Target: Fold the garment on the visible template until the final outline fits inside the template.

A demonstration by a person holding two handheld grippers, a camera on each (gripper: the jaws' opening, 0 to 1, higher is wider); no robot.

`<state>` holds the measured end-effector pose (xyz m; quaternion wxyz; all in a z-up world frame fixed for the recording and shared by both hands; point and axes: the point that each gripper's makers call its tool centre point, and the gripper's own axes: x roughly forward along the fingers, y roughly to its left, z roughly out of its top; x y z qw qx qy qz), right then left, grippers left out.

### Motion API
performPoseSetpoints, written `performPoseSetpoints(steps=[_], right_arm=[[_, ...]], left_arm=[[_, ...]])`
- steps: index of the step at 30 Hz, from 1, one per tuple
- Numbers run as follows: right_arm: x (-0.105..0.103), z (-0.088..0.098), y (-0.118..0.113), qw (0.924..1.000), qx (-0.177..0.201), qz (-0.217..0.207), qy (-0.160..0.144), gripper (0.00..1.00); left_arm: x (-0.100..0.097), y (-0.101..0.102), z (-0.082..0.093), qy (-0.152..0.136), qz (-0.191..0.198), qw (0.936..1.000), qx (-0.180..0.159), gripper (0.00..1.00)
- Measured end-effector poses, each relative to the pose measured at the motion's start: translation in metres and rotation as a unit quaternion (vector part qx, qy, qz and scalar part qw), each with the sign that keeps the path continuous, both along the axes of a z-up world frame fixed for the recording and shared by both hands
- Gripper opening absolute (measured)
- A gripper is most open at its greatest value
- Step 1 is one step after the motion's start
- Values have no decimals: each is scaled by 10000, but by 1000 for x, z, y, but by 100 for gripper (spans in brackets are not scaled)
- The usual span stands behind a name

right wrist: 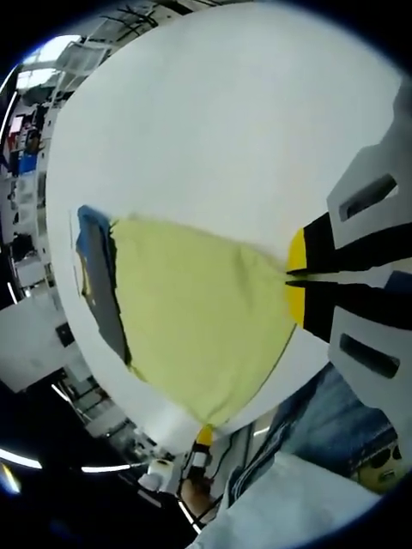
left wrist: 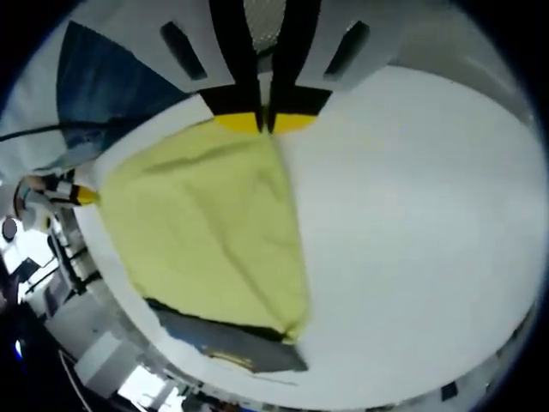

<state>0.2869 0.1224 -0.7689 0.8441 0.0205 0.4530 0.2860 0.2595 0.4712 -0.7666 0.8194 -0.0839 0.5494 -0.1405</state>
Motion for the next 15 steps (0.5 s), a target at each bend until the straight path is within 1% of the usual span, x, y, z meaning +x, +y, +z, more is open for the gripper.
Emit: performPoseSetpoints(steps=[3,6,10,15], right_arm=[[0,0,0,9999,37,-120,52,3],[-1,0,0,9999,1,-137,-10,3],[-1,1,0,9997,27,-232,-52,3],[0,1,0,9997,-5,-225,-28,3]], left_arm=[[0,-1,0,11,-32,10000,5,0],[0,-1,0,80,-52,10000,-26,0],[0,-3,1,152,-153,9998,26,0],[-1,-3,1,197,-150,9997,-3,0]])
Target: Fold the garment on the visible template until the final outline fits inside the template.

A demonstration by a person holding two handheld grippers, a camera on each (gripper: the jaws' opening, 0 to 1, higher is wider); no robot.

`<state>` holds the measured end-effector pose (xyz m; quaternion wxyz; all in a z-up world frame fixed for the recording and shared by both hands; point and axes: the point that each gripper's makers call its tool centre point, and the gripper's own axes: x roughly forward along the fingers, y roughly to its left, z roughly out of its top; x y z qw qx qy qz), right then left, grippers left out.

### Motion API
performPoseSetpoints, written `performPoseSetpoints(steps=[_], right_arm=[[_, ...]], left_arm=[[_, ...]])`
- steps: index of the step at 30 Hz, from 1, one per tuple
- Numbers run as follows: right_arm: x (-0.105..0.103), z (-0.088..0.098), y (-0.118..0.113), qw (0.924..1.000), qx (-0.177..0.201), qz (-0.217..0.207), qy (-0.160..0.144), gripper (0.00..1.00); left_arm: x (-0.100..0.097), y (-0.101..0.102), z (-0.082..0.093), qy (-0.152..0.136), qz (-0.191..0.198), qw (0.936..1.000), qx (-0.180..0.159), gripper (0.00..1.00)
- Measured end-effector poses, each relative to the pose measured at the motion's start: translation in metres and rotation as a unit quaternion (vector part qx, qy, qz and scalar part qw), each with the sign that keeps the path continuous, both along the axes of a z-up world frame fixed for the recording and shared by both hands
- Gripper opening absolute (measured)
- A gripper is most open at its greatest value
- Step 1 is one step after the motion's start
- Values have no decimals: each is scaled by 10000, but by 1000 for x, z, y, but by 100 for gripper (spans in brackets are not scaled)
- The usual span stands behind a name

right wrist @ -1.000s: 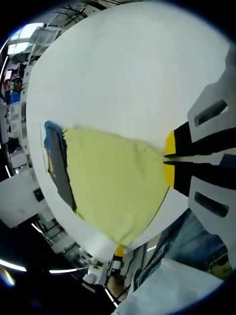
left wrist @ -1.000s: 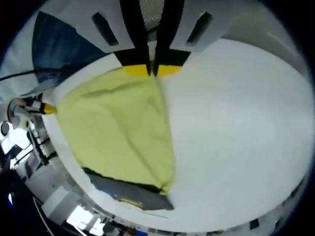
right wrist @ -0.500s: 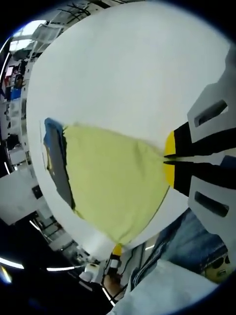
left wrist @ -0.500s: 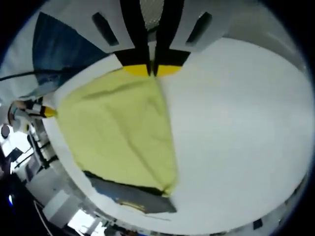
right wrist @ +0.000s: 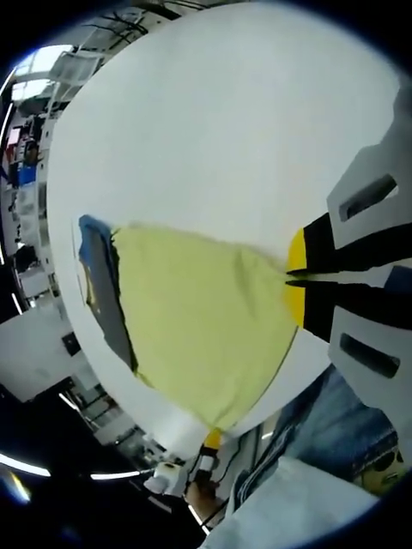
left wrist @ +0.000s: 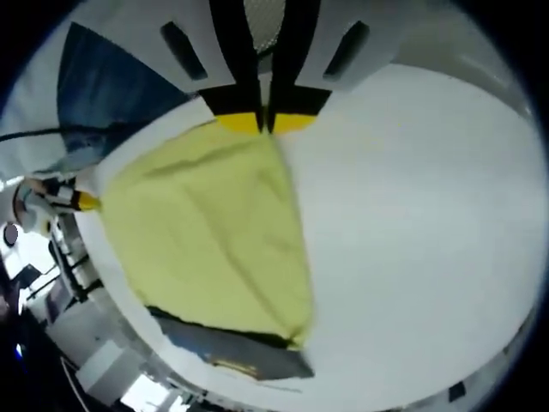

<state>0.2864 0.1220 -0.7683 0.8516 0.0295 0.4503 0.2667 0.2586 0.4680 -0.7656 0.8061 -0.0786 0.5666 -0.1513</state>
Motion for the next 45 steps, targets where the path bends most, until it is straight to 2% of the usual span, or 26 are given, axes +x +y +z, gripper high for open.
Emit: performPoseSetpoints(steps=[3,8,18,25,45], right_arm=[[0,0,0,10000,17,11,27,3],[-1,1,-3,9999,-66,78,75,3],[1,15,-6,9997,155,63,174,3],[-1,25,-5,9994,144,261,178,3],[-13,45,-2,9969,83,715,315,3]], left_arm=[[-1,0,0,-32,77,9999,-70,0],[-6,-2,1,72,88,9998,-145,0],[-7,-2,13,160,43,9996,-225,0],[-8,-2,26,162,-202,9996,-114,0],[-21,4,37,395,-458,9981,92,0]])
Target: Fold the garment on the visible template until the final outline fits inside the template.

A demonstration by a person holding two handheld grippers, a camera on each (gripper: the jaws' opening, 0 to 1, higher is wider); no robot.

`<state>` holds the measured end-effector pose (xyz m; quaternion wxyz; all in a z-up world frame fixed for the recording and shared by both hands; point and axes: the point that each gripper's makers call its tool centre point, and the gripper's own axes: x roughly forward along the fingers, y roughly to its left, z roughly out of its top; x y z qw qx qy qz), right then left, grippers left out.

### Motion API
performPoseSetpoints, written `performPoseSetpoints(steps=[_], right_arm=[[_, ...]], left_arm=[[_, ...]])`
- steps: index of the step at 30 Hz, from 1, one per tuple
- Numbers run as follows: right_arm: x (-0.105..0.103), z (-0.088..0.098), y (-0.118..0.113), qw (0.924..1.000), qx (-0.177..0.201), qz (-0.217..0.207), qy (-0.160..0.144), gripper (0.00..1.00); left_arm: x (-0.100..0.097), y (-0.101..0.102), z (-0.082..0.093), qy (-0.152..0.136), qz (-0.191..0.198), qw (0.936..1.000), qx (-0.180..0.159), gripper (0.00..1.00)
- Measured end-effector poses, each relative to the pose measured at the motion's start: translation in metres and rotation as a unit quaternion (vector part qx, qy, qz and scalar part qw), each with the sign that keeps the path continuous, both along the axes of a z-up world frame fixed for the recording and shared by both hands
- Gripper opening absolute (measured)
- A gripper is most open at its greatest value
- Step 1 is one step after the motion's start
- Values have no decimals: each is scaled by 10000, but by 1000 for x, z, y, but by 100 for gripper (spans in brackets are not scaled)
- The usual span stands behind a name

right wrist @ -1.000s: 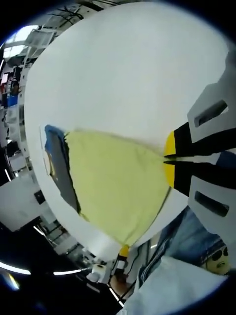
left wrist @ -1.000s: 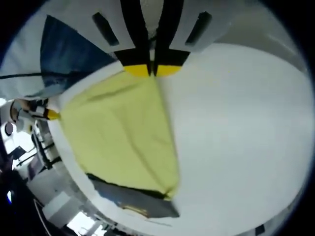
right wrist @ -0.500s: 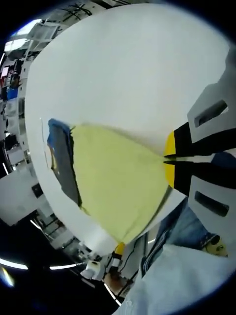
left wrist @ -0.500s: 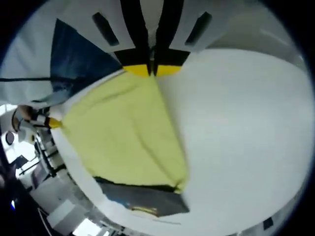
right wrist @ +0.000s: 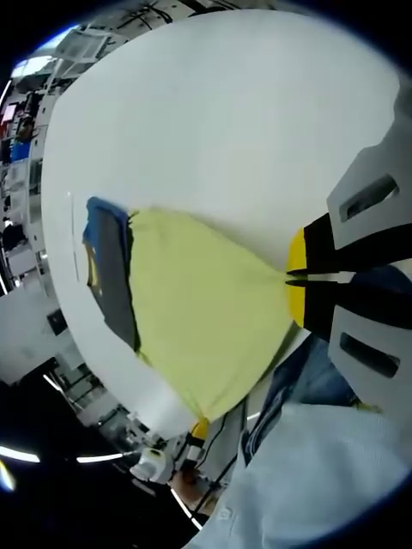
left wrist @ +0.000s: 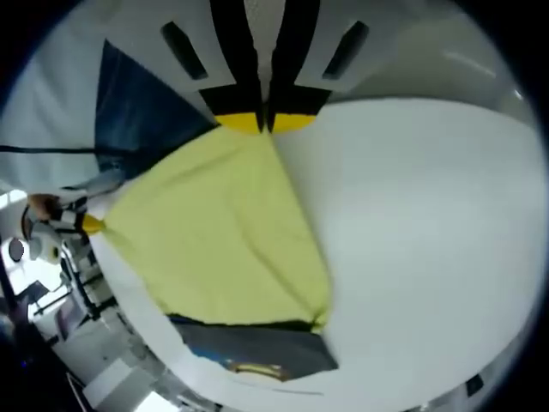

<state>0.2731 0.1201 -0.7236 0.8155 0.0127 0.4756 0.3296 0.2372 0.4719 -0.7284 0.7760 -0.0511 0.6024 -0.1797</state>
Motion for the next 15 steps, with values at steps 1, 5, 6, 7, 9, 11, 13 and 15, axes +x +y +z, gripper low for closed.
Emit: performPoseSetpoints(steps=[1,5,6,7,9,11,13,15], right_arm=[[-1,1,0,10000,-16,41,13,3],[-3,7,2,9999,-12,126,9,3],[-3,10,2,9999,-14,160,5,3],[-3,11,3,9999,-18,172,0,3],[-3,15,4,9997,-34,224,-17,3],[-5,20,6,9995,-54,325,1,3],[-5,23,7,9993,-76,368,17,3],[-7,27,7,9992,-84,393,-2,3]], left_arm=[[0,1,1,-5,-13,10000,18,0],[-2,1,6,5,-97,9999,54,0],[-2,1,9,8,-130,9999,70,0],[-3,1,10,9,-145,9999,77,0],[-3,1,14,7,-228,9997,111,0],[-5,1,18,60,-423,9989,171,0],[-5,1,22,63,-493,9985,211,0],[-4,1,26,41,-546,9983,221,0]])
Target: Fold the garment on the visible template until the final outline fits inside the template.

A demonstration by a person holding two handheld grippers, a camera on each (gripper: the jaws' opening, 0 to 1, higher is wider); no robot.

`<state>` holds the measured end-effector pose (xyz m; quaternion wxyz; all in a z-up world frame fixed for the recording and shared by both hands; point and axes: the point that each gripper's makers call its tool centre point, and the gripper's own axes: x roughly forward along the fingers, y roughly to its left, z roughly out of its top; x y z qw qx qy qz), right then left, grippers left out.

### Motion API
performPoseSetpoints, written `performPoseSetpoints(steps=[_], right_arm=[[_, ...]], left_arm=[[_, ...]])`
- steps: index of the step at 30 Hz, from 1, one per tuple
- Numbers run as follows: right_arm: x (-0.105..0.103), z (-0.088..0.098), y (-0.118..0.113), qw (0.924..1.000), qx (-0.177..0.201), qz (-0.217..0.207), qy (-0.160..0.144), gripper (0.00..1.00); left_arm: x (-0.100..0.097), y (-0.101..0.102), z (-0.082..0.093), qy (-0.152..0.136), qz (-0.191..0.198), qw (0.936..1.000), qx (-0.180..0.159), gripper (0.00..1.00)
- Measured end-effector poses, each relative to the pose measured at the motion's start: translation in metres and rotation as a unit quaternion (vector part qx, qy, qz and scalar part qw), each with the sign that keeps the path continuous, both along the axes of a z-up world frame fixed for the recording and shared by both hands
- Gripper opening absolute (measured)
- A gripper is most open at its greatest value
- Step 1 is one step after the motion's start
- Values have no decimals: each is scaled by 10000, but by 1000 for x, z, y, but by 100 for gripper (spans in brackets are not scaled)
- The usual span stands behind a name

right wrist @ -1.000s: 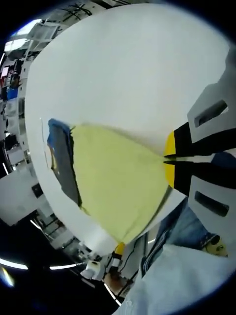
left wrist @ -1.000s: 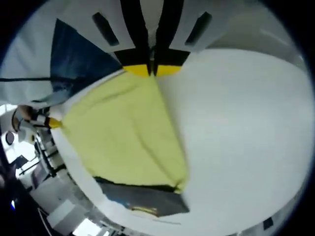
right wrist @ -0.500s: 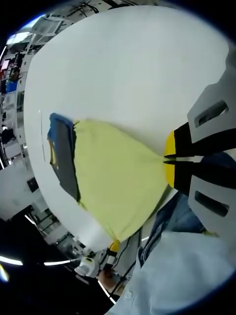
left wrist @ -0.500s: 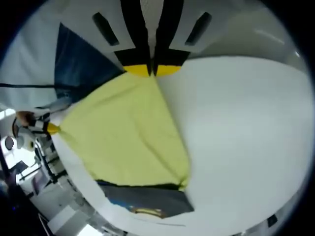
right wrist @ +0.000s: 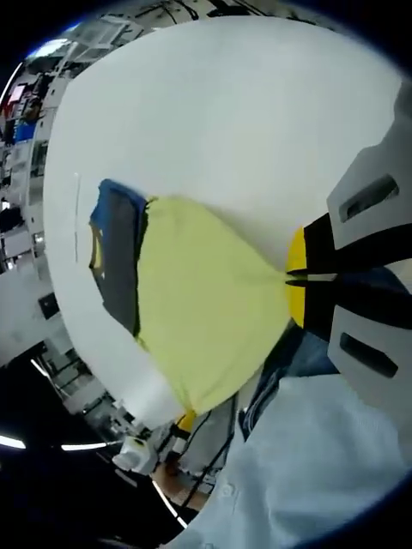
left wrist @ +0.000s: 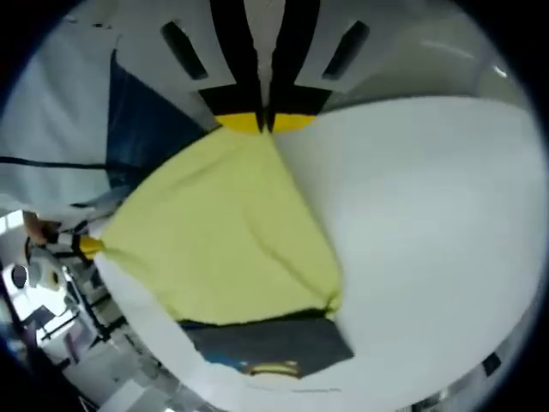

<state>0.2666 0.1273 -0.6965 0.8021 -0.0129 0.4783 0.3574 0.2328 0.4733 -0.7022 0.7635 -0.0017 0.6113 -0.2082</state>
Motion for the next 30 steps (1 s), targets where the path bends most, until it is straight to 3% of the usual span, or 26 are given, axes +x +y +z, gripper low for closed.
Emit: performPoseSetpoints(steps=[8,17,30], right_arm=[[-5,10,-2,9999,18,-116,45,3],[-20,14,2,9998,-61,117,160,3],[-24,33,4,9997,-194,152,44,3]], left_arm=[[-5,1,11,-81,-3,10000,0,0],[-19,6,14,108,-46,9999,-1,0],[-24,1,33,36,-151,9998,-86,0]])
